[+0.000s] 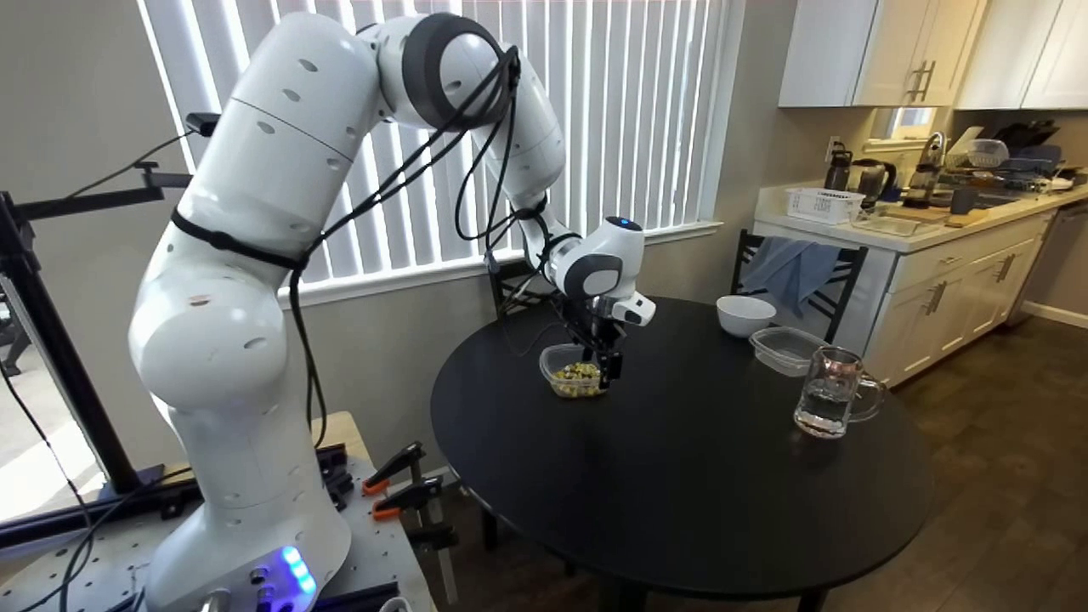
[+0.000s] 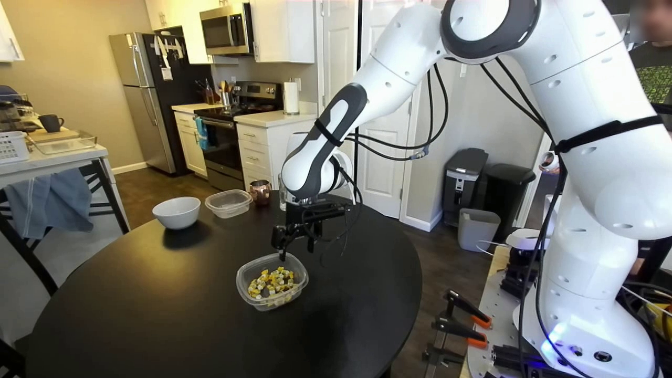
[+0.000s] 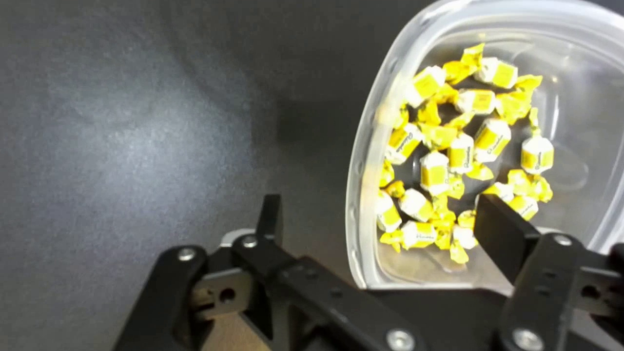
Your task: Pour out the contents of the bowl onto the table
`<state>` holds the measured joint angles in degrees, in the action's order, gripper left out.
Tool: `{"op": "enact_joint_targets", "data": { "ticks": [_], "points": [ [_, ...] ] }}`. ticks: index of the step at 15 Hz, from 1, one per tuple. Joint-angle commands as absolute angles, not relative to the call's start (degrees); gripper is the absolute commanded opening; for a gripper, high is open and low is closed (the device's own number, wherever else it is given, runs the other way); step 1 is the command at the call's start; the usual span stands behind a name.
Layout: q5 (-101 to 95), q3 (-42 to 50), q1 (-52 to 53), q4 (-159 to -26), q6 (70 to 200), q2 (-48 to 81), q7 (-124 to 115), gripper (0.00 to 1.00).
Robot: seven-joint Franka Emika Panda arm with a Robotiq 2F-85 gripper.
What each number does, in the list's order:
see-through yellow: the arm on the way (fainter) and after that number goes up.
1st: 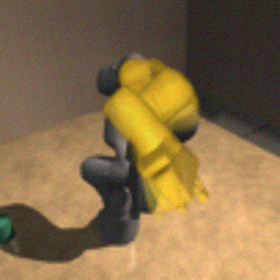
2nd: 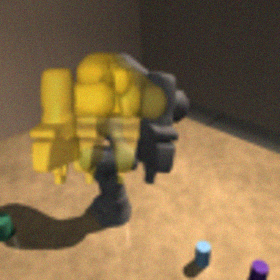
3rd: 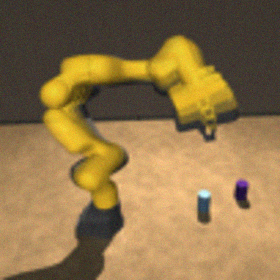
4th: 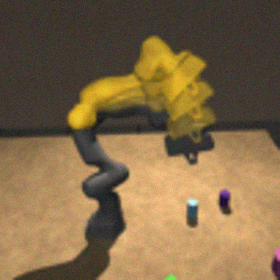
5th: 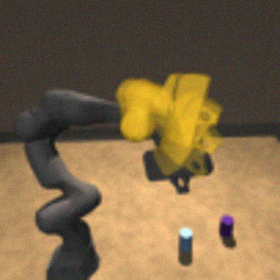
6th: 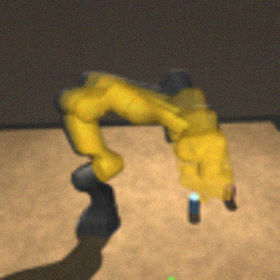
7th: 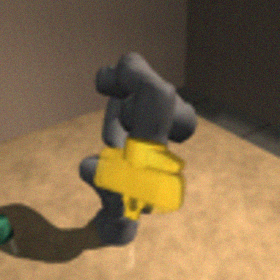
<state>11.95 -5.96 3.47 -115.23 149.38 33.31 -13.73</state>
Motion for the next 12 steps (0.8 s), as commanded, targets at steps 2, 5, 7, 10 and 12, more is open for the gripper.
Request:
{"op": "enact_joint_targets", "data": {
  "ticks": [2,5,7,10,12],
  "points": [
    [11.2,-5.2,4.2,-111.2,144.2,37.8,-11.5,1.00],
    [10.2,-4.3,4.9,-109.2,142.9,39.1,-12.2,1.00],
    [9.7,-4.2,5.1,-108.3,143.0,39.5,-12.2,0.75],
    [9.2,-4.0,5.5,-107.5,142.8,39.7,-12.1,0.60],
    [8.9,-3.9,5.8,-107.2,142.8,39.7,-12.2,0.47]
  ]
}}
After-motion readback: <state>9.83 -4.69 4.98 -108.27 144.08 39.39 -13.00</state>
